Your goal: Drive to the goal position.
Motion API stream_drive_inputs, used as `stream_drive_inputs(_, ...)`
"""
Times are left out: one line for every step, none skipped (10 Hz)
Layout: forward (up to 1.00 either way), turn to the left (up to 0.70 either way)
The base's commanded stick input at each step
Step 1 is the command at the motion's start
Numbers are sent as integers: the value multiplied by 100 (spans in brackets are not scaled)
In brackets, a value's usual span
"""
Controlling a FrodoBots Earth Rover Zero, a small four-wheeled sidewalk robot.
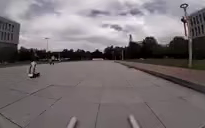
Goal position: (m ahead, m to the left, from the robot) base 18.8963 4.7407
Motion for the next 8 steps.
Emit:
stream_drive_inputs(70,1)
stream_drive_inputs(70,1)
stream_drive_inputs(70,1)
stream_drive_inputs(70,1)
stream_drive_inputs(70,1)
stream_drive_inputs(70,1)
stream_drive_inputs(70,1)
stream_drive_inputs(70,1)
